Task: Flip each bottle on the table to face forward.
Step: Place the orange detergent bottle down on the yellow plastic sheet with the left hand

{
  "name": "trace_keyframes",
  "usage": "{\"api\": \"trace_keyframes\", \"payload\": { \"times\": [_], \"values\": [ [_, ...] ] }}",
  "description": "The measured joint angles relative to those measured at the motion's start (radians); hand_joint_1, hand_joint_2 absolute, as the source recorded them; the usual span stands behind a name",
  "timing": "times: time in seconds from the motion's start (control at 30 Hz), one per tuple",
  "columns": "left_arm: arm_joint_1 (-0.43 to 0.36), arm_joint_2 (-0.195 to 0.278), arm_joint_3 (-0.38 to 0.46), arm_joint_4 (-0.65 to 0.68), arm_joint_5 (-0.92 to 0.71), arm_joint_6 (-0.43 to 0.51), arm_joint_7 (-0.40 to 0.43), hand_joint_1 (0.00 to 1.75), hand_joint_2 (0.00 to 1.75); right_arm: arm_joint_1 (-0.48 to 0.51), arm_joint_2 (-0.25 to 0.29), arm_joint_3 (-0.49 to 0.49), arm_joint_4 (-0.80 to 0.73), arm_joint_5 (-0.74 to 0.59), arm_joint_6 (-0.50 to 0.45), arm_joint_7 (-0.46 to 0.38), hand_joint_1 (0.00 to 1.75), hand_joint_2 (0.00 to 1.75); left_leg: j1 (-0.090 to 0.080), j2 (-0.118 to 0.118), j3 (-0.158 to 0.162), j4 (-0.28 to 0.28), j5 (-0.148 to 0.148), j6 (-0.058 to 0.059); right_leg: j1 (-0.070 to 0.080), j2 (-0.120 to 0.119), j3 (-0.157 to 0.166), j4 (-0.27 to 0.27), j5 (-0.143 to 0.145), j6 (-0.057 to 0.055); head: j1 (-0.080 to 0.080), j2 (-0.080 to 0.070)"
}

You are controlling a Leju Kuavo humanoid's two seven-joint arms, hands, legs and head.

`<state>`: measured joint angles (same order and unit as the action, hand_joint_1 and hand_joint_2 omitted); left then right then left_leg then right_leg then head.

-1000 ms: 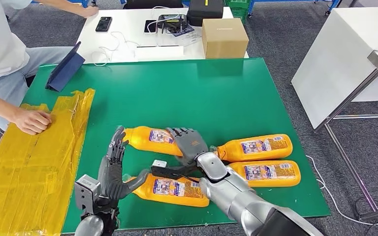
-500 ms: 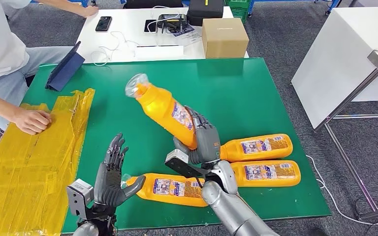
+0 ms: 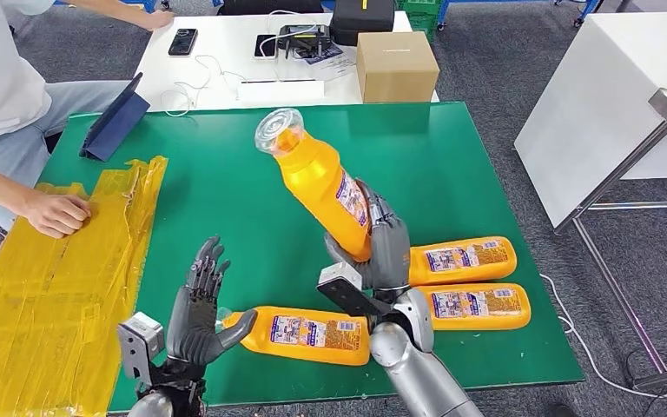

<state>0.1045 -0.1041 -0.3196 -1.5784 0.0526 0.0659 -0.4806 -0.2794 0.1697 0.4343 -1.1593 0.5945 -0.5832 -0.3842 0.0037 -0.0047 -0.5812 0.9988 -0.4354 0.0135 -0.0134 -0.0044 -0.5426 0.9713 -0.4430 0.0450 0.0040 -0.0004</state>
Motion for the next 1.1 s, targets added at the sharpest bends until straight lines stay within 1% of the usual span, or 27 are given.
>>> {"api": "trace_keyframes", "payload": {
  "times": [0.07, 0.13, 0.2, 0.3, 0.43, 0.6, 0.87, 1.1],
  "values": [
    [-0.005, 0.004, 0.000, 0.000, 0.024, -0.035, 0.033, 0.00, 1.75, 0.027, -0.006, 0.000, -0.034, -0.112, 0.121, -0.044, 1.75, 1.75, 0.000, 0.000, 0.000, 0.000, 0.000, 0.000, 0.000, 0.000, 0.000, 0.000, 0.000, 0.000, 0.000, 0.000],
    [-0.016, 0.010, -0.001, 0.000, 0.038, -0.060, 0.048, 0.00, 1.75, 0.065, -0.013, 0.003, -0.075, -0.195, 0.227, -0.080, 1.75, 1.75, 0.000, 0.000, -0.001, 0.000, 0.000, 0.000, 0.000, 0.000, -0.001, 0.000, 0.000, 0.000, 0.000, 0.000],
    [-0.033, 0.015, -0.004, 0.000, 0.044, -0.074, 0.063, 0.00, 1.75, 0.101, -0.019, 0.010, -0.110, -0.242, 0.295, -0.103, 1.75, 1.75, 0.000, 0.000, -0.001, 0.000, 0.000, 0.000, 0.000, 0.000, -0.001, 0.000, 0.000, 0.000, 0.000, 0.000],
    [-0.062, 0.020, -0.020, 0.000, 0.047, -0.084, 0.083, 0.00, 1.75, 0.137, -0.025, 0.033, -0.142, -0.269, 0.351, -0.115, 1.75, 1.75, 0.000, 0.000, -0.001, 0.000, 0.000, 0.000, 0.000, 0.000, -0.001, 0.000, 0.000, 0.000, 0.000, 0.000],
    [-0.096, 0.025, -0.051, -0.006, 0.053, -0.077, 0.089, 0.00, 1.75, 0.151, -0.028, 0.071, -0.145, -0.270, 0.387, -0.112, 1.75, 1.75, 0.000, 0.000, -0.001, 0.000, 0.000, 0.000, 0.000, 0.000, -0.001, 0.000, 0.000, 0.000, 0.000, 0.000],
    [-0.120, 0.031, -0.083, -0.025, 0.072, -0.065, 0.097, 0.00, 1.75, 0.151, -0.028, 0.121, -0.111, -0.261, 0.408, -0.110, 1.75, 1.75, 0.000, 0.000, -0.001, 0.000, 0.000, 0.000, 0.000, 0.000, 0.000, 0.000, 0.000, 0.000, 0.000, 0.000],
    [-0.127, 0.041, -0.102, -0.033, 0.083, -0.062, 0.100, 0.00, 1.75, 0.143, -0.019, 0.185, -0.051, -0.223, 0.422, -0.103, 1.75, 1.75, 0.000, 0.000, -0.001, 0.000, 0.000, 0.000, 0.000, 0.000, -0.001, 0.000, 0.000, 0.000, 0.000, 0.000],
    [-0.126, 0.049, -0.124, -0.048, 0.054, -0.065, 0.076, 0.00, 1.75, 0.129, -0.017, 0.202, -0.024, -0.227, 0.409, -0.096, 1.75, 1.75, 0.000, 0.000, -0.001, 0.000, 0.000, 0.000, 0.000, 0.000, -0.001, 0.000, 0.000, 0.000, 0.000, 0.000]
  ]
}}
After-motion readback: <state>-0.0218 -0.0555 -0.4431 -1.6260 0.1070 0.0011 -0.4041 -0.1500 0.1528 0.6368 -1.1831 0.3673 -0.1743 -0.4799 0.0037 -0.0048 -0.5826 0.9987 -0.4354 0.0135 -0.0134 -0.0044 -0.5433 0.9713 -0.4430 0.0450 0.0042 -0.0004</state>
